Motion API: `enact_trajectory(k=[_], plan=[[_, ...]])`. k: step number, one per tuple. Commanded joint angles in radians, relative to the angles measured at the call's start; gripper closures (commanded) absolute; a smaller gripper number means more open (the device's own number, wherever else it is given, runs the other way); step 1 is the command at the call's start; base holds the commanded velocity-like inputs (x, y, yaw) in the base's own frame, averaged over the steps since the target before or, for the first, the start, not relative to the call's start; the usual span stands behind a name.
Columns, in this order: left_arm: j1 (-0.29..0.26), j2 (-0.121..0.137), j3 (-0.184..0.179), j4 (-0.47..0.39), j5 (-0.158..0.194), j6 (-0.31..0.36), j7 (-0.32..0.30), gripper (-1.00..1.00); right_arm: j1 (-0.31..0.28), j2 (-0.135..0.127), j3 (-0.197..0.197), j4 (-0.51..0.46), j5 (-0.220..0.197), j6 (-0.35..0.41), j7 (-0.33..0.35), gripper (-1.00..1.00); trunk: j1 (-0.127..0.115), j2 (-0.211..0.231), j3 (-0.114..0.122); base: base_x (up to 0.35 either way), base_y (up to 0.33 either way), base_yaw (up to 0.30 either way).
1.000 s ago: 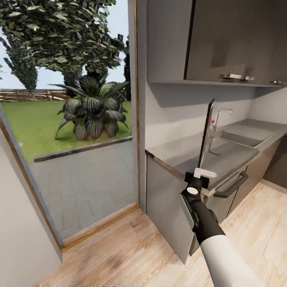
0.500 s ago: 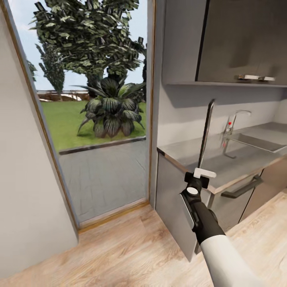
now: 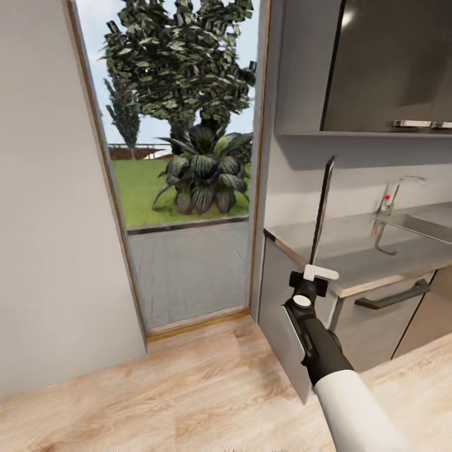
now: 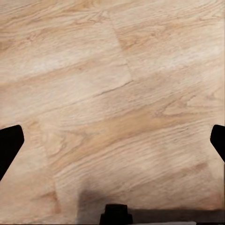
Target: Pick up the poster from the kitchen countertop and hang it on one of the wall nails in the kitchen.
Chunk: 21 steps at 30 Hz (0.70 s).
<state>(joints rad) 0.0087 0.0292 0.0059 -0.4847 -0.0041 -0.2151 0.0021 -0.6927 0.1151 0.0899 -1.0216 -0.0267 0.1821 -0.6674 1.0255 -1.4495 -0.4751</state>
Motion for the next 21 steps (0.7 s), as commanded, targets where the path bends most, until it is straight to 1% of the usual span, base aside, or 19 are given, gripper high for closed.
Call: enact_trajectory(k=[1, 3, 4, 5, 7, 8, 9, 11, 12, 13, 14, 17, 19, 21], plan=[[0.001, 0.000, 0.000, -0.002, 0.000, -0.001, 0.000, -1.00, -0.001, 0.000, 0.005, 0.000, -0.004, 0.006, -0.003, 1.00, -0.001, -0.001, 0.000, -0.284, -0.194, 0.277], [0.001, 0.000, 0.000, -0.002, 0.000, -0.001, 0.000, -1.00, -0.001, 0.001, 0.017, 0.001, -0.004, 0.006, -0.003, 1.00, -0.001, -0.001, 0.000, -0.283, -0.194, 0.277], [0.001, 0.000, -0.001, -0.002, 0.000, -0.001, 0.000, -1.00, 0.000, 0.001, 0.059, 0.003, -0.004, 0.006, -0.002, 1.00, -0.001, -0.001, 0.001, -0.283, -0.194, 0.278], [0.001, 0.000, -0.001, -0.002, 0.000, -0.001, 0.000, -1.00, 0.000, 0.001, 0.075, 0.003, -0.004, 0.006, -0.001, 1.00, -0.001, -0.001, 0.001, -0.283, -0.194, 0.267], [0.001, 0.000, -0.001, -0.002, 0.000, -0.001, 0.000, -1.00, 0.001, 0.001, 0.134, 0.005, -0.004, 0.008, -0.001, 1.00, -0.001, -0.001, 0.001, -0.276, -0.191, 0.165], [0.001, 0.000, -0.002, -0.002, 0.000, -0.001, 0.000, -1.00, 0.001, 0.001, 0.146, 0.005, -0.004, 0.008, 0.000, 1.00, -0.001, -0.001, 0.001, -0.240, -0.171, 0.103], [0.001, 0.000, -0.002, -0.002, 0.000, -0.001, 0.000, -1.00, 0.006, 0.001, 0.184, 0.005, -0.005, 0.010, 0.005, 1.00, -0.001, -0.001, 0.001, -0.127, -0.092, 0.053], [0.001, 0.000, -0.002, -0.002, 0.000, -0.001, 0.000, -1.00, 0.009, 0.001, 0.213, 0.006, -0.005, 0.010, 0.016, 1.00, -0.001, -0.001, 0.001, -0.092, -0.066, 0.038], [0.001, 0.000, -0.003, -0.002, 0.000, -0.001, 0.000, -1.00, 0.012, 0.001, 0.245, 0.006, -0.005, 0.011, 0.036, 1.00, -0.001, -0.001, 0.001, -0.052, -0.038, 0.022], [0.001, 0.000, -0.003, -0.002, 0.000, -0.001, 0.000, -1.00, 0.013, 0.001, 0.260, 0.006, -0.005, 0.011, 0.047, 1.00, -0.001, -0.001, 0.001, -0.042, -0.030, 0.017], [0.001, 0.000, -0.003, -0.002, 0.000, -0.001, 0.000, -1.00, 0.016, 0.001, 0.283, 0.006, -0.005, 0.011, 0.071, 1.00, -0.001, -0.001, 0.001, -0.027, -0.019, 0.011], [0.001, 0.000, -0.003, -0.002, 0.000, -0.001, 0.000, -1.00, 0.018, 0.002, 0.306, 0.006, -0.005, 0.011, 0.106, 1.00, -0.001, -0.001, 0.001, -0.017, -0.013, 0.007], [0.001, 0.000, -0.003, -0.002, 0.000, -0.001, 0.000, -1.00, 0.029, 0.001, 0.334, 0.006, -0.005, 0.011, 0.170, 1.00, -0.001, -0.001, 0.001, -0.007, -0.005, 0.003], [0.001, 0.000, -0.003, -0.002, 0.000, -0.001, -0.001, -1.00, 0.052, -0.001, 0.348, 0.004, -0.004, 0.010, 0.258, 1.00, -0.001, -0.001, 0.001, -0.003, -0.002, 0.001]])
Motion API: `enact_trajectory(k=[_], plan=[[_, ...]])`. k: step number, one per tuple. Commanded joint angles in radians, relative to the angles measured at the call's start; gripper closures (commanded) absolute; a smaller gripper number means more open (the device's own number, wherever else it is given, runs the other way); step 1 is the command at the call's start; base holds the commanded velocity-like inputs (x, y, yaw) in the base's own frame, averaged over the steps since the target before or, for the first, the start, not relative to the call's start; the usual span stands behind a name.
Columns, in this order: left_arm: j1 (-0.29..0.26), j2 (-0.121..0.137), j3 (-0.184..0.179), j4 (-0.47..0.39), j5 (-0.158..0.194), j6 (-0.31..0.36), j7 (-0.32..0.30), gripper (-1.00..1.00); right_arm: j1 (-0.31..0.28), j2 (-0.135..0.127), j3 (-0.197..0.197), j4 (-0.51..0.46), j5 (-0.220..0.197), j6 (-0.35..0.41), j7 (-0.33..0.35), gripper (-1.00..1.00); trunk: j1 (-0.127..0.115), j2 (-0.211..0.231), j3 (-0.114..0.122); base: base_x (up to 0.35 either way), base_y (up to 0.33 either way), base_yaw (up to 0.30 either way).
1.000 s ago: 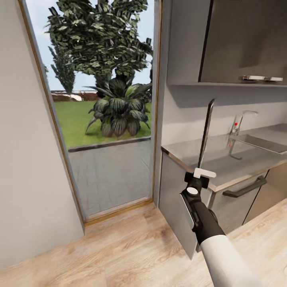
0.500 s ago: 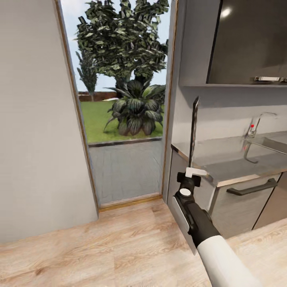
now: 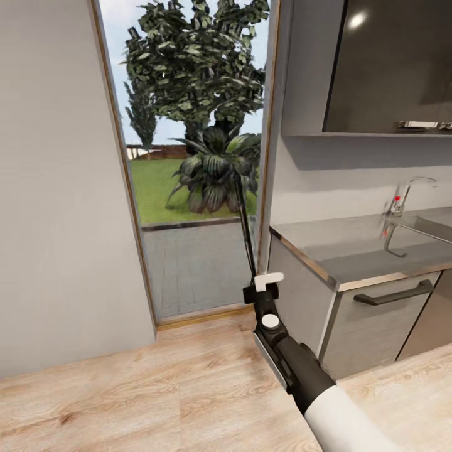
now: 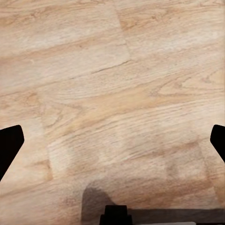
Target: Pick up the poster from the kitchen countertop and hang it on one of the wall nails in the kitchen.
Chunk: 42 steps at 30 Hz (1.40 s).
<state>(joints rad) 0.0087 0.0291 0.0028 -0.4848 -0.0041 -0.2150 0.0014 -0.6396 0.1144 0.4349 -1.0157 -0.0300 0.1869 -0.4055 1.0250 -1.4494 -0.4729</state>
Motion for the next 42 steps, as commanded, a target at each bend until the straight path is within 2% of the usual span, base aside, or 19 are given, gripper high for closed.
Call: enact_trajectory(k=[1, 5, 7, 8, 9, 11, 15, 18, 20, 22, 23, 26, 30, 36, 38, 42], plan=[[0.001, 0.000, 0.001, -0.001, 0.000, -0.001, 0.000, -1.00, 0.011, -0.002, 0.006, -0.001, -0.001, 0.004, 0.046, 1.00, 0.000, -0.001, -0.001, -0.001, -0.001, 0.001], [0.001, 0.000, 0.001, -0.001, 0.000, -0.001, 0.000, -1.00, 0.056, -0.008, 0.009, 0.000, 0.001, 0.000, 0.185, 1.00, 0.000, -0.001, -0.001, 0.000, 0.000, 0.000], [0.001, 0.001, 0.003, -0.002, 0.000, -0.002, 0.000, -1.00, 0.088, -0.043, 0.008, -0.003, 0.001, -0.002, 0.297, 1.00, 0.000, -0.001, -0.001, 0.000, 0.000, 0.000], [0.001, 0.001, 0.003, -0.002, 0.000, -0.002, 0.000, -1.00, 0.093, -0.054, 0.008, -0.003, 0.001, -0.004, 0.323, 1.00, 0.000, -0.001, -0.001, 0.000, 0.000, 0.000], [0.001, 0.002, 0.004, -0.003, 0.001, -0.002, 0.000, -1.00, 0.105, -0.082, 0.008, -0.001, 0.001, -0.023, 0.401, 1.00, 0.000, -0.001, -0.001, 0.000, 0.000, 0.000], [0.001, 0.002, 0.004, -0.003, 0.001, -0.003, -0.001, -1.00, 0.112, -0.104, 0.008, 0.001, 0.001, -0.049, 0.449, 1.00, 0.000, -0.001, -0.001, 0.000, 0.000, 0.000], [0.001, 0.003, 0.006, -0.004, 0.003, -0.004, -0.001, -1.00, 0.142, -0.185, 0.007, 0.015, 0.001, -0.122, 0.585, 1.00, 0.000, -0.001, -0.001, 0.000, 0.000, 0.000], [0.001, 0.003, 0.007, -0.004, 0.004, -0.006, -0.001, -1.00, 0.150, -0.210, 0.002, 0.040, -0.002, -0.136, 0.647, 1.00, 0.000, -0.001, -0.001, 0.000, 0.000, 0.000], [0.001, 0.004, 0.007, -0.004, 0.004, -0.010, -0.001, -1.00, 0.151, -0.223, -0.011, 0.065, -0.015, -0.141, 0.682, 1.00, 0.000, -0.001, -0.001, 0.000, 0.000, 0.000], [0.001, 0.013, 0.008, -0.005, 0.006, -0.021, -0.004, -1.00, 0.154, -0.260, -0.077, 0.121, -0.090, -0.172, 0.814, 1.00, 0.000, -0.001, -0.001, 0.000, 0.000, 0.000], [0.001, 0.023, 0.008, -0.005, 0.007, -0.022, -0.010, -1.00, 0.154, -0.267, -0.088, 0.131, -0.103, -0.181, 0.851, 1.00, 0.000, -0.001, -0.001, 0.000, 0.000, 0.000], [0.001, 0.038, 0.010, -0.004, 0.008, -0.023, -0.039, -1.00, 0.155, -0.281, -0.101, 0.142, -0.118, -0.190, 0.894, 1.00, 0.000, -0.001, -0.001, 0.000, 0.000, 0.000], [0.001, 0.046, 0.040, -0.004, 0.009, -0.024, -0.088, -1.00, 0.180, -0.319, -0.109, 0.149, -0.128, -0.194, 0.936, 1.00, 0.000, -0.001, -0.001, 0.000, 0.000, 0.000], [0.001, 0.048, 0.049, -0.005, 0.009, -0.024, -0.101, -1.00, 0.189, -0.330, -0.112, 0.150, -0.131, -0.196, 0.943, 1.00, 0.000, -0.001, -0.001, 0.000, 0.000, 0.000], [0.001, 0.048, 0.048, -0.005, 0.009, -0.024, -0.101, -1.00, 0.205, -0.332, -0.131, 0.147, -0.132, -0.198, 0.942, 1.00, 0.000, -0.001, -0.001, 0.000, 0.000, 0.000], [0.001, 0.048, 0.048, -0.005, 0.009, -0.024, -0.101, -1.00, 0.220, -0.332, -0.136, 0.141, -0.133, -0.199, 0.941, 1.00, 0.000, -0.001, -0.001, 0.000, 0.000, 0.000]])
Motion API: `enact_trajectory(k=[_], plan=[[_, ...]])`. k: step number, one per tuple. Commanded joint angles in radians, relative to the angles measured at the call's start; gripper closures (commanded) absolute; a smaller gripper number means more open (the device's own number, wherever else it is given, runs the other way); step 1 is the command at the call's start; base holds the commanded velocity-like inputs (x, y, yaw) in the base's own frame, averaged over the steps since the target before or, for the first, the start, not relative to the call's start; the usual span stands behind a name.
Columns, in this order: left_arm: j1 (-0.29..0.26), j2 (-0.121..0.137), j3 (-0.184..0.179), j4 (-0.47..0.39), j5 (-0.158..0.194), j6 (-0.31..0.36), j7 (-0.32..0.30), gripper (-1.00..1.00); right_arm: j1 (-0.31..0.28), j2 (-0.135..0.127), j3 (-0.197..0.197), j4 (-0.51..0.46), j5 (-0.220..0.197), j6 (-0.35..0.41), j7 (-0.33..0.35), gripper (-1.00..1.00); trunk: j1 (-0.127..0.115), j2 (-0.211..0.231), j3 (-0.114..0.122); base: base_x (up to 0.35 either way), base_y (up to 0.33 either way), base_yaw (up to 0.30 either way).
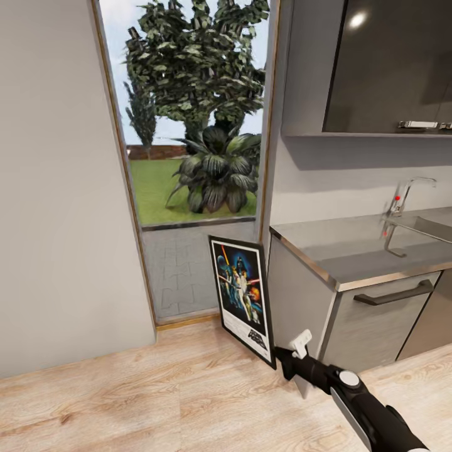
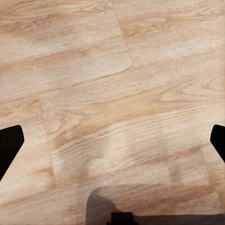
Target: Pick up the poster from the kitchen countertop and hang it on one of the wall nails in the kitchen.
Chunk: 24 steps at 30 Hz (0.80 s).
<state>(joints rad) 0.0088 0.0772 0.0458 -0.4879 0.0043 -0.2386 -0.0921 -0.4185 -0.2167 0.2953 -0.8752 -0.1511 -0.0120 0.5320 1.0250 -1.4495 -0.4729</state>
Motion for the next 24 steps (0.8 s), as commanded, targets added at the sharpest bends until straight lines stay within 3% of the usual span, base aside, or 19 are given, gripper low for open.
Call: enact_trajectory(k=[1, 6, 14, 24], plan=[[0.000, 0.000, 0.005, -0.001, 0.000, 0.000, -0.008, -1.00, 0.001, -0.001, -0.001, 0.000, -0.011, 0.000, 0.003, 1.00, 0.000, -0.001, -0.001, 0.000, 0.000, 0.000], [0.000, 0.000, 0.005, -0.001, 0.000, 0.000, -0.008, -1.00, 0.004, -0.001, -0.024, -0.002, -0.012, 0.000, 0.004, 1.00, 0.000, -0.001, -0.001, -0.023, 0.014, 0.000], [0.000, 0.000, 0.005, -0.001, 0.000, 0.001, -0.008, -1.00, 0.005, -0.001, -0.036, -0.004, -0.012, 0.000, 0.005, 1.00, 0.000, -0.001, -0.001, -0.208, 0.127, 0.020], [0.000, 0.000, 0.005, -0.001, 0.000, 0.000, -0.008, -1.00, 0.005, 0.000, -0.036, -0.011, -0.012, 0.001, 0.006, 1.00, 0.000, -0.001, -0.001, -0.080, 0.043, 0.239]])
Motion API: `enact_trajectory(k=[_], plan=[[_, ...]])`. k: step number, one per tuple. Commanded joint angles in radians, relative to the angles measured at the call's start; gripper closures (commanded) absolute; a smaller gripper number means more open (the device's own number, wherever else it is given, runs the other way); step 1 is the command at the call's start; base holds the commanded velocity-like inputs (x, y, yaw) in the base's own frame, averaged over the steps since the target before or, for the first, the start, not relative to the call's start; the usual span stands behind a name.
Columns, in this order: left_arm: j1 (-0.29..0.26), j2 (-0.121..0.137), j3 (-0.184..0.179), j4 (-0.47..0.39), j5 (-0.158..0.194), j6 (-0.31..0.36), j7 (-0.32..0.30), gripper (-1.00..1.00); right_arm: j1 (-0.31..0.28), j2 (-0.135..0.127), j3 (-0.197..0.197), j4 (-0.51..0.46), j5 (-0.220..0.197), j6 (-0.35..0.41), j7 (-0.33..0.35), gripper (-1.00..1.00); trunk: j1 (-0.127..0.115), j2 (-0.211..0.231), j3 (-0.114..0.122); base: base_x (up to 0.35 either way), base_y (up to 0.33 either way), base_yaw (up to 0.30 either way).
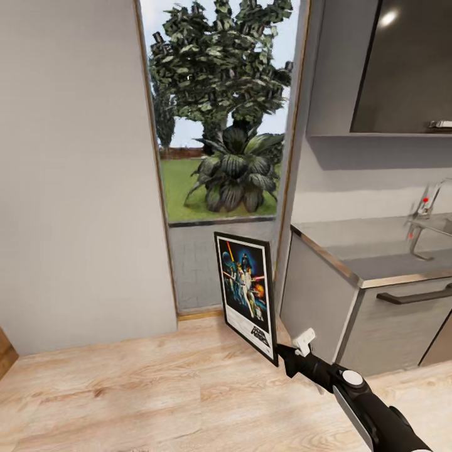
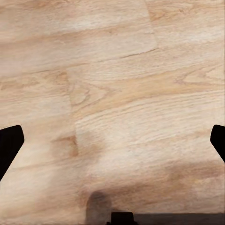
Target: Pick up the poster from the kitchen countertop and hang it on one of the wall nails in the kitchen.
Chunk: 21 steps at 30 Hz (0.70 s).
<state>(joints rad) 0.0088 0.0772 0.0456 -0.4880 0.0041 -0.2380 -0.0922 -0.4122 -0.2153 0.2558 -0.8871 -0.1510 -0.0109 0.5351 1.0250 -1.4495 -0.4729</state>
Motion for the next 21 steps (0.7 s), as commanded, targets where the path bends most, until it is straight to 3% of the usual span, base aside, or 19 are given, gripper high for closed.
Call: enact_trajectory(k=[1, 8, 21], plan=[[0.000, -0.001, 0.005, -0.001, 0.000, 0.000, -0.007, -1.00, -0.001, -0.001, 0.003, 0.000, -0.012, 0.001, 0.003, 1.00, 0.000, -0.001, -0.001, -0.002, 0.001, 0.288], [0.000, -0.001, 0.005, -0.001, 0.000, -0.001, -0.007, -1.00, -0.001, -0.001, 0.003, -0.001, -0.013, 0.002, 0.004, 1.00, 0.000, -0.001, -0.001, -0.001, 0.126, 0.176], [0.000, -0.001, 0.005, -0.001, 0.000, -0.001, -0.007, -1.00, -0.002, -0.001, 0.005, -0.001, -0.013, 0.002, 0.005, 1.00, 0.000, -0.001, -0.001, 0.000, 0.285, 0.013]])
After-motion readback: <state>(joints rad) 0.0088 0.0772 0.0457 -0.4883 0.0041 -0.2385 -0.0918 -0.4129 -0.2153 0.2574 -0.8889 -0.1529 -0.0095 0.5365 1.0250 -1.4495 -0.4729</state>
